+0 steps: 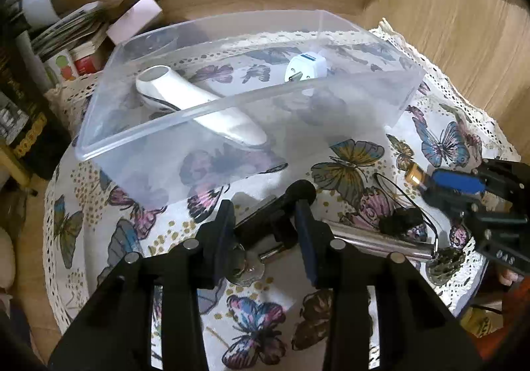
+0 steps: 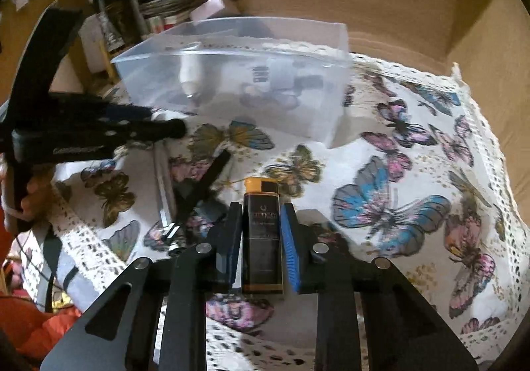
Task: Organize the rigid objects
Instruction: 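Grasp the black-and-orange bottle with the right gripper, then carry the black-and-orange bottle into the clear box and release it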
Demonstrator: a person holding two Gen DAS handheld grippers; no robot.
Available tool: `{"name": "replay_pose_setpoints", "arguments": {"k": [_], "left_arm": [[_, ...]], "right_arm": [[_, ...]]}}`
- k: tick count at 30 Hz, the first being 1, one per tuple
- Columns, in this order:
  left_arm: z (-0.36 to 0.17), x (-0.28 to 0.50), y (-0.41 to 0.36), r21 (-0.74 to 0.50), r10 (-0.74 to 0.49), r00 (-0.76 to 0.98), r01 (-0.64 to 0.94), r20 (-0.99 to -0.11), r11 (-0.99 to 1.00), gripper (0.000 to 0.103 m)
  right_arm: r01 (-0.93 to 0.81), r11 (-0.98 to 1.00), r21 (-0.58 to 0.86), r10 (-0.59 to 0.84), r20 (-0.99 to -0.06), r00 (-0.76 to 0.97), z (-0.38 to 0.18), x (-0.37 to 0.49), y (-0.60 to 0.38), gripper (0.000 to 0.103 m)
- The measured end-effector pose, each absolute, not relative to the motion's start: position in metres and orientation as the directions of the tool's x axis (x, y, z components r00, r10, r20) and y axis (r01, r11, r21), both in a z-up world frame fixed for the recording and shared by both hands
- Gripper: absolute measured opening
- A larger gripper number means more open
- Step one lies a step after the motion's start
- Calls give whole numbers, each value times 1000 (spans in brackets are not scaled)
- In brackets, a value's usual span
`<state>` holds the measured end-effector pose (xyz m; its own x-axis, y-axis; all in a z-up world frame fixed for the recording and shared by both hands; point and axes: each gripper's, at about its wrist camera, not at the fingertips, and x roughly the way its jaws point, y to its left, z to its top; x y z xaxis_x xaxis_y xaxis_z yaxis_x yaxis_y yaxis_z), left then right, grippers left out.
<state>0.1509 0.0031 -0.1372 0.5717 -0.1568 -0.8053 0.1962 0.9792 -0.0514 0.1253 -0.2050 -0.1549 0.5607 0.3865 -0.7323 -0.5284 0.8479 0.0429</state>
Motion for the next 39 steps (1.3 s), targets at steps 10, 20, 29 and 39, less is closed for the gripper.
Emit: {"name": "replay_pose_setpoints", "arguments": {"k": [10, 20, 29, 39], "left_arm": [[-105, 125, 20, -43, -119, 667, 129, -735, 991, 36], [-65, 109, 32, -63, -117, 752, 100, -649, 993, 36], [-38, 119, 50, -97, -103, 812, 58, -574, 994, 36], [-54, 162, 65, -124, -92, 772, 17, -629, 992, 36]], "right_arm": [[-470, 881, 58, 380, -679, 628, -137, 135, -221, 21], [-455, 890, 38, 396, -558, 729, -90, 140, -222, 21], [-472, 882, 3, 424, -443, 790, -45, 151, -203, 21], [-512, 858, -33, 445, -450, 774, -37, 194, -157, 21]]}}
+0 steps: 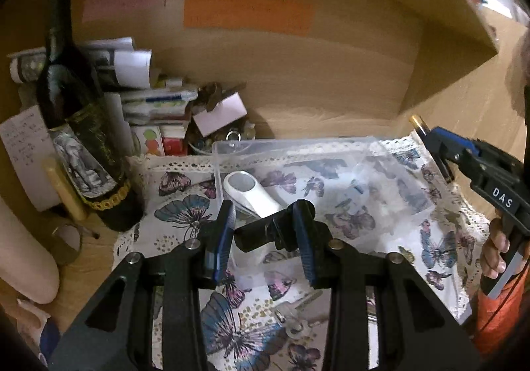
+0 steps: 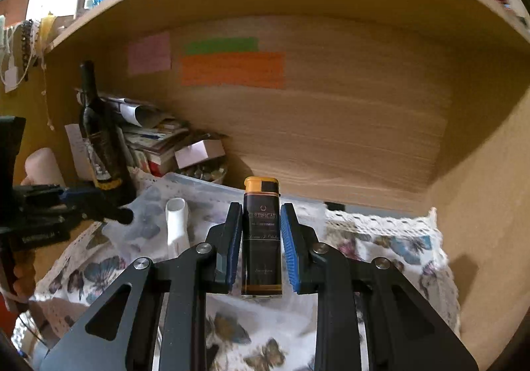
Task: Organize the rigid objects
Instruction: 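Carry the black-and-orange bottle into the clear box and release it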
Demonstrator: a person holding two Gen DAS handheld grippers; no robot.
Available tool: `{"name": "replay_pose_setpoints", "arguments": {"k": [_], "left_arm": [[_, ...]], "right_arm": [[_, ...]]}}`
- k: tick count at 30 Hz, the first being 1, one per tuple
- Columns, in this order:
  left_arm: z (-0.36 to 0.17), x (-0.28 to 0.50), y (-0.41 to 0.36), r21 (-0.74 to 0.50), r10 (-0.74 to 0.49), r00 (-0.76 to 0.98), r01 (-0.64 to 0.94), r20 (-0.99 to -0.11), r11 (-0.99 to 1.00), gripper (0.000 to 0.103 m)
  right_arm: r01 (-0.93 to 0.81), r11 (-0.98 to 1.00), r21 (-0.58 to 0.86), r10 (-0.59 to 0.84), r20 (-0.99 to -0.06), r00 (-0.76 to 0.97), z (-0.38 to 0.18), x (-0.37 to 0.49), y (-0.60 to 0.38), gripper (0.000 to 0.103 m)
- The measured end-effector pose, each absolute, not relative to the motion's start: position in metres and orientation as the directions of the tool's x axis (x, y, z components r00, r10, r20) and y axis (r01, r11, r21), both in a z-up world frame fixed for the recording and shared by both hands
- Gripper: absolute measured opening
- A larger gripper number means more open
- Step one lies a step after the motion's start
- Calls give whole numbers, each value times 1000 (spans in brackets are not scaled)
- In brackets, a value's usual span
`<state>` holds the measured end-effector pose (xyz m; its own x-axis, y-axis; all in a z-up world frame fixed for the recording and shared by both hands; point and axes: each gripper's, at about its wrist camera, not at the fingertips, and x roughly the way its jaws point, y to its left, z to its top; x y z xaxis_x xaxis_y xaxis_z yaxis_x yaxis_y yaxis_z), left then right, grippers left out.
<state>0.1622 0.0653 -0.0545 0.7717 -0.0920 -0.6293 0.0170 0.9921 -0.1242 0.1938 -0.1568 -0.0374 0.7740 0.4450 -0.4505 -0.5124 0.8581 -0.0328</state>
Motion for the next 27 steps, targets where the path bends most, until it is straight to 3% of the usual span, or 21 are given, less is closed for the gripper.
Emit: {"name": "replay_pose_setpoints", "arguments": {"k": [17, 25, 27], "left_arm": [[-91, 203, 59, -119, -138, 703, 76, -698, 990, 36], [-90, 202, 61, -136, -143, 699, 65, -701, 988, 36], [-87, 199, 62, -135, -138, 701, 59, -700, 989, 36]], "right_arm": [[-604, 795, -57, 426, -657, 623, -100, 252, -90, 21], [-607, 794, -32, 418, -696, 584, -108, 254, -88, 22], [-600, 799, -32, 417, -690, 592, -106, 253, -89, 27]]}}
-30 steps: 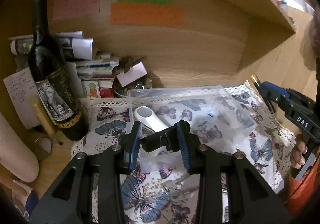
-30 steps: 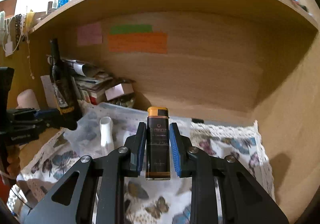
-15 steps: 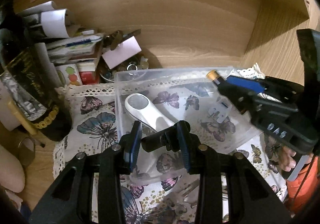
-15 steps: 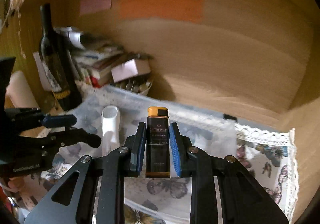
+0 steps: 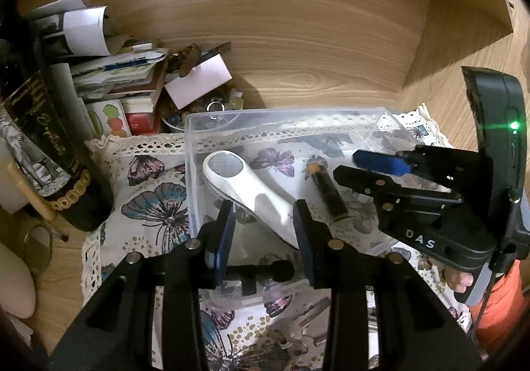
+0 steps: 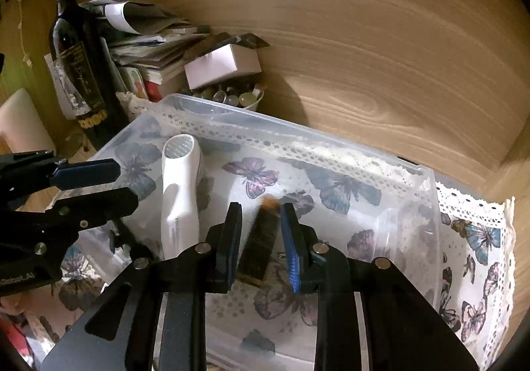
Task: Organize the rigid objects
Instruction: 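Carry the black-and-orange bottle into the clear box and release it, then grasp the keys with the left gripper while the right gripper grasps the silver rod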
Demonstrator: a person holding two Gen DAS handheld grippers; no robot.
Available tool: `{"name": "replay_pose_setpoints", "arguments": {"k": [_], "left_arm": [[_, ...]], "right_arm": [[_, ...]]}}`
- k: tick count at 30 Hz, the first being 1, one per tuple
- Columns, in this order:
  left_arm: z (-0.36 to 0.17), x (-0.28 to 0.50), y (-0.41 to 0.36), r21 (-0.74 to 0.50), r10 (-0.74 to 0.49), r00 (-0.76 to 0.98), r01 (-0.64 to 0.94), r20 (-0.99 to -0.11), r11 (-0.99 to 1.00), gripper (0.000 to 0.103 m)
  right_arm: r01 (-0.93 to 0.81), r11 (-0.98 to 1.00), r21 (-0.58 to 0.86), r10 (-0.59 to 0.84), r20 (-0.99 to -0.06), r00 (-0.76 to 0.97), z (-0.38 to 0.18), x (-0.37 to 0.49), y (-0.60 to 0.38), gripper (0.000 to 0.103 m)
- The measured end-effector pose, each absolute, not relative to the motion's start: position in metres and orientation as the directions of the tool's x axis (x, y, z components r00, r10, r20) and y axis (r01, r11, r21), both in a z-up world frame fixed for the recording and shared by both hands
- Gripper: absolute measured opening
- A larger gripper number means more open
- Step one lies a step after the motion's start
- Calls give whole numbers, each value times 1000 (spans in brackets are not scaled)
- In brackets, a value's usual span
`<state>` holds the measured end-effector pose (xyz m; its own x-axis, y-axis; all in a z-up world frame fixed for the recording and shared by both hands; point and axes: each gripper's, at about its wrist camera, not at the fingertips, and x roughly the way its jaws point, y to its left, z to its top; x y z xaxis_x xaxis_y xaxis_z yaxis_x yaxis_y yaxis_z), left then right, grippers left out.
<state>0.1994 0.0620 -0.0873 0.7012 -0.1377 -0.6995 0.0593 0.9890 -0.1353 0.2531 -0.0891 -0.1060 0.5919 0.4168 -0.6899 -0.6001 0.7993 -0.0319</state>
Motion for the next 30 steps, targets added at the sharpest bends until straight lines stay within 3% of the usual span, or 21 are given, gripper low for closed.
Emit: {"name": "replay_pose_setpoints", "arguments": {"k": [3, 8, 16, 21, 30], "left_arm": [[-81, 192, 64, -140, -135, 711, 53, -690, 989, 40], [-64, 175, 67, -119, -97, 748, 24, -657, 993, 59], [-42, 137, 72, -105, -57, 794, -9, -606, 994, 86], [-53, 119, 72, -95, -50, 768, -14, -638, 995, 87], [-96, 101, 67, -105, -58, 687, -27, -725, 994, 87]], "right_arm": [[-589, 808, -32, 420, -669, 613, -97, 249, -92, 35], [-574, 818, -35, 437, -612, 659, -75, 232, -105, 48], [-573, 817, -62, 463, -520, 717, -49, 183, -132, 56], [-576, 815, -70, 464, -516, 720, -53, 157, -142, 56], [-584, 811, -40, 453, -588, 670, -93, 127, -154, 56]]}}
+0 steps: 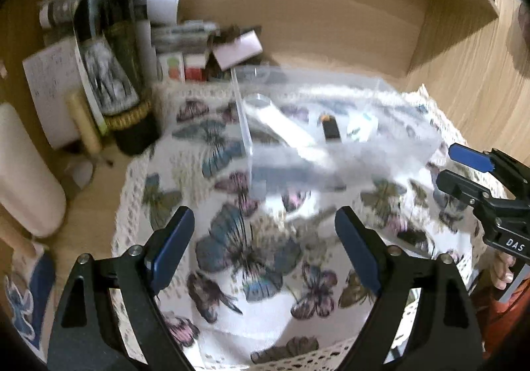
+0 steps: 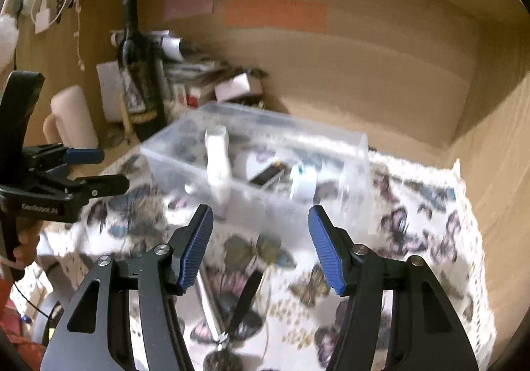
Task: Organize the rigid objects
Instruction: 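Grasp the keys with the left gripper while the right gripper grasps the silver rod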
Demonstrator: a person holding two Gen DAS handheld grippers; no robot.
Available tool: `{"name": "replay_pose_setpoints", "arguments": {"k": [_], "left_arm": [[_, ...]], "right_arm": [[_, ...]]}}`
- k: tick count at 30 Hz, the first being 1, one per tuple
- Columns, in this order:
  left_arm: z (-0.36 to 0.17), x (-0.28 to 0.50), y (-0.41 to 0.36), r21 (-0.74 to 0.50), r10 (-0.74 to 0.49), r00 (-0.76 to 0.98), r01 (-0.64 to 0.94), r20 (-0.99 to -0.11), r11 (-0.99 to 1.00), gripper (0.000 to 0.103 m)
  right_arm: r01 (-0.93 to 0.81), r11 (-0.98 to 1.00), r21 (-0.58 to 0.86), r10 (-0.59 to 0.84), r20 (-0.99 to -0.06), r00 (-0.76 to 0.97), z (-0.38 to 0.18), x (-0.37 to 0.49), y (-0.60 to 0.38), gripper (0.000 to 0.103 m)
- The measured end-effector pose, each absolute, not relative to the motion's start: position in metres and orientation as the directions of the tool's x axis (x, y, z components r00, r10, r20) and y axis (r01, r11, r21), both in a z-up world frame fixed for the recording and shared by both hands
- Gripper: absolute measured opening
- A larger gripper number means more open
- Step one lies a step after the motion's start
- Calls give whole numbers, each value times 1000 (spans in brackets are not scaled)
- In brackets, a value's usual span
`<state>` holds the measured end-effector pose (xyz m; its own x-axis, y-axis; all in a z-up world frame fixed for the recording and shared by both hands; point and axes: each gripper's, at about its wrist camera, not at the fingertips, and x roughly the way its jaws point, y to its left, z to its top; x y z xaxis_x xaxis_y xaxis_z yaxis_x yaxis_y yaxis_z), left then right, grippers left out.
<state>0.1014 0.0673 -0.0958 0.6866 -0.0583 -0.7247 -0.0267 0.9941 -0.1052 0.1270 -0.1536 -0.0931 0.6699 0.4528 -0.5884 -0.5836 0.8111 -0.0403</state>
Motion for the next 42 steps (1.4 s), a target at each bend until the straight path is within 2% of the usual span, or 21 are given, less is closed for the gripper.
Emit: {"name": "replay_pose_setpoints", "arguments": {"k": [6, 10, 26, 30, 33, 36, 40, 42], "left_arm": [[-120, 105, 51, -129, -109, 618, 12, -778, 992, 71], [-133, 114, 39, -135, -131, 580, 36, -804, 990, 52], [-142, 153, 30, -160, -142, 540, 15, -830, 987, 52], [-143, 157, 20, -118, -114, 544, 27, -831, 993, 52], [-145, 160, 9, -99, -107, 536, 45, -837, 994, 67], [-147, 164, 2, -64, -70, 544, 31, -836, 997, 73], [-149, 169, 1, -53, -50, 555, 10, -830, 999, 71], [-149, 169, 1, -34, -27, 568, -1, -823, 999, 61]], "right_arm": [[-596, 803, -13, 443, -657, 610, -121, 122, -159, 56], [-606, 795, -1, 442, -684, 581, -133, 119, -160, 56], [-641, 767, 27, 463, -716, 523, -144, 117, -157, 56], [-646, 763, 25, 468, -710, 526, -141, 119, -157, 56], [-642, 766, 30, 470, -708, 528, -140, 121, -158, 56], [-639, 769, 32, 469, -707, 529, -142, 118, -162, 56], [-639, 768, 34, 467, -712, 524, -144, 118, -166, 56], [-641, 767, 34, 467, -714, 521, -146, 118, -169, 56]]}}
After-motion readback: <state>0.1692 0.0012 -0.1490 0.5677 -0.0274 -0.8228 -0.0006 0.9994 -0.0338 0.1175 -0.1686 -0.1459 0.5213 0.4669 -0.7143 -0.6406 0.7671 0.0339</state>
